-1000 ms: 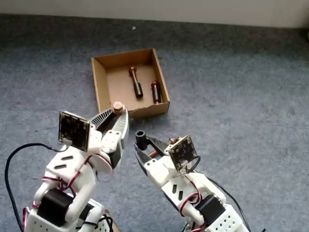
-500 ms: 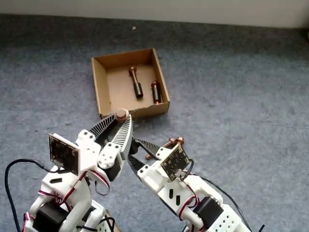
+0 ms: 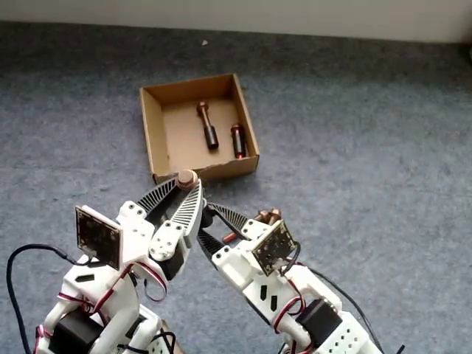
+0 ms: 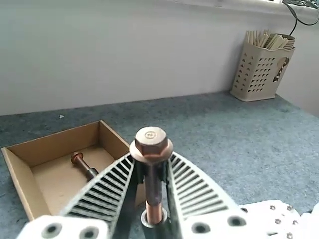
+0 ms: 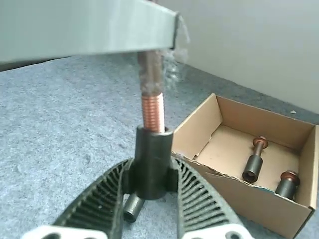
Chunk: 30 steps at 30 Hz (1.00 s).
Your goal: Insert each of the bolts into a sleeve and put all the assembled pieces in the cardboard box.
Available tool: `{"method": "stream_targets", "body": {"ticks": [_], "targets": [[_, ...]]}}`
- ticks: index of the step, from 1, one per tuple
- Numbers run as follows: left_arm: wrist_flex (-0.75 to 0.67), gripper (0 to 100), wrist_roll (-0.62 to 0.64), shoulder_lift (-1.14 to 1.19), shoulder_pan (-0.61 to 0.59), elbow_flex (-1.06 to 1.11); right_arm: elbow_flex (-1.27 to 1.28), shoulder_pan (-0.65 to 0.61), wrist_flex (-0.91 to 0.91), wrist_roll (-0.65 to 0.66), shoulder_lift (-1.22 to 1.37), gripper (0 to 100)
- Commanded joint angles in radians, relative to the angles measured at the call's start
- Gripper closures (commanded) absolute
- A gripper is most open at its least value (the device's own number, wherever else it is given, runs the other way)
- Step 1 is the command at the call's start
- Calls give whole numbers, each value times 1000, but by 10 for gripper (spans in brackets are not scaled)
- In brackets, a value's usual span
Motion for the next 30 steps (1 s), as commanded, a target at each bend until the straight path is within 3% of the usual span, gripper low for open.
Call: {"method": "stream_targets", "body": {"ticks": [1, 5, 7, 11, 19, 25, 30], "targets": [[3, 996, 2, 4, 12, -4, 79, 21, -33, 2, -16, 995], [3, 986, -20, 12, 4, 10, 79, 19, -33, 2, -16, 995], [2, 916, -64, 5, 4, 38, 79, 19, -33, 2, -16, 995], [5, 771, -40, 13, -27, 79, 84, 18, -33, 2, -16, 995], [12, 768, -41, 5, -127, 76, 87, 18, -33, 2, -16, 995], [207, 726, -41, 5, -134, -99, 88, 22, -33, 2, -16, 995], [278, 726, -84, 5, -282, -171, 88, 64, -27, 0, -16, 995]]}}
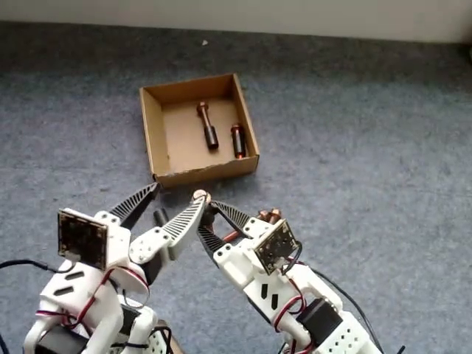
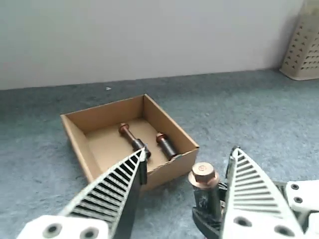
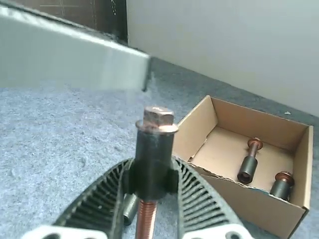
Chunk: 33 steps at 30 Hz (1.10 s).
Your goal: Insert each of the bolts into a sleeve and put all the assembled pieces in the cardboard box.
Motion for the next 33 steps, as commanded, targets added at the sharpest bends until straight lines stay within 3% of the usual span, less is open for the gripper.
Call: {"method": "stream_targets", "body": {"ticks": [1, 5, 11, 15, 21, 33], "targets": [[41, 726, -55, 5, -156, -59, 90, 73, -16, -3, -13, 995], [54, 727, -71, 4, -337, 31, 79, 166, 62, -97, -8, 995], [48, 727, -114, 4, -590, 234, 33, 237, 151, -103, -5, 995], [48, 727, -170, 4, -685, 357, -59, 268, 174, -100, 51, 995], [48, 725, -172, 4, -714, 476, -286, 268, 130, -100, 440, 995], [52, 726, -172, 4, -708, 493, -901, 274, -220, -98, 1395, 995]]}}
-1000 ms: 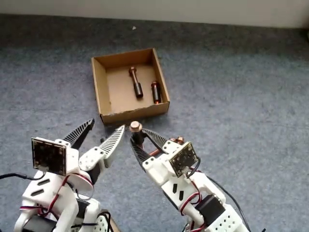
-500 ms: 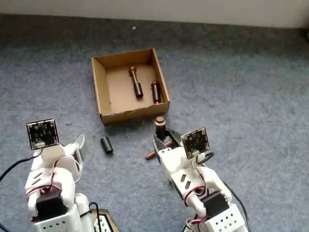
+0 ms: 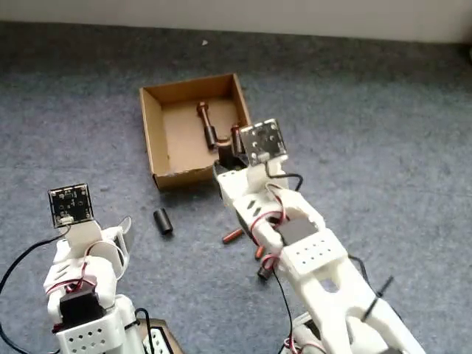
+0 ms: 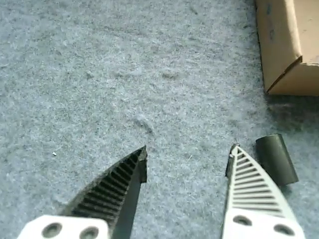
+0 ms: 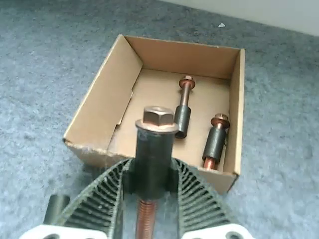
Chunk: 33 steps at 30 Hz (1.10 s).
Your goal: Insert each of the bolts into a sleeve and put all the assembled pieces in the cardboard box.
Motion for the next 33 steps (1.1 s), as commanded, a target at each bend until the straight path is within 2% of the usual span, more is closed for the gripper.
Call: {"method": "stream_targets", "body": {"ticks": [1, 5, 11, 15, 18, 25, 33], "targets": [[3, 726, -9, -7, -7, -5, -246, 33, -122, -6, 252, 995], [-3, 725, -11, -7, -7, 8, -449, 71, -194, -6, 504, 995], [-3, 724, -11, -7, -7, 13, -680, 104, -191, -9, 763, 993], [-3, 724, -11, -7, -7, 15, -727, 111, -140, -12, 812, 895], [-3, 724, -11, -7, -7, 15, -730, 110, -71, -12, 809, 820], [-3, 724, -11, -7, -7, 15, -722, 113, 74, -12, 667, 818], [-3, 724, -11, -7, -7, 15, -581, 124, 441, -12, 335, 818]]}}
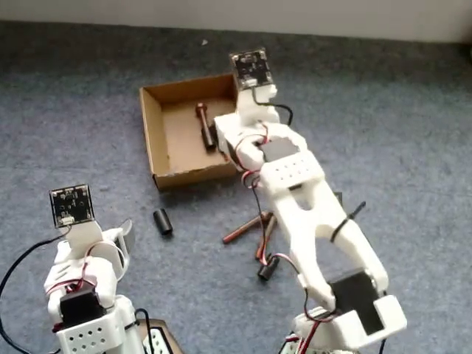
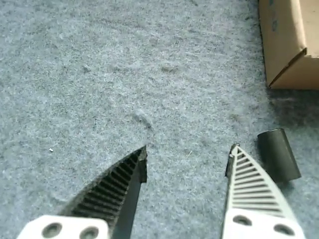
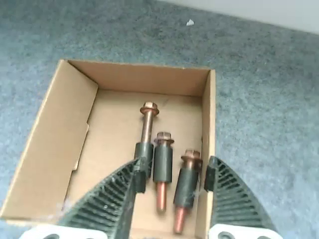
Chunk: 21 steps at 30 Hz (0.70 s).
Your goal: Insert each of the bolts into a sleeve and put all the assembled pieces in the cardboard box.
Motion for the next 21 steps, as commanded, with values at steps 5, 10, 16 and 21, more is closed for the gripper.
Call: {"method": "stream_targets", "body": {"ticks": [5, 10, 16, 21], "targets": [[-3, 724, -8, -7, -7, -4, 271, 24, 237, -9, -380, 818], [-3, 724, -8, -7, -7, -4, 506, 25, 302, -20, -576, 818], [-3, 724, -8, -7, -7, -4, 578, 25, 575, -235, -634, 818], [-3, 726, -8, -7, -7, -4, 559, 19, 680, -354, -555, 818]]}}
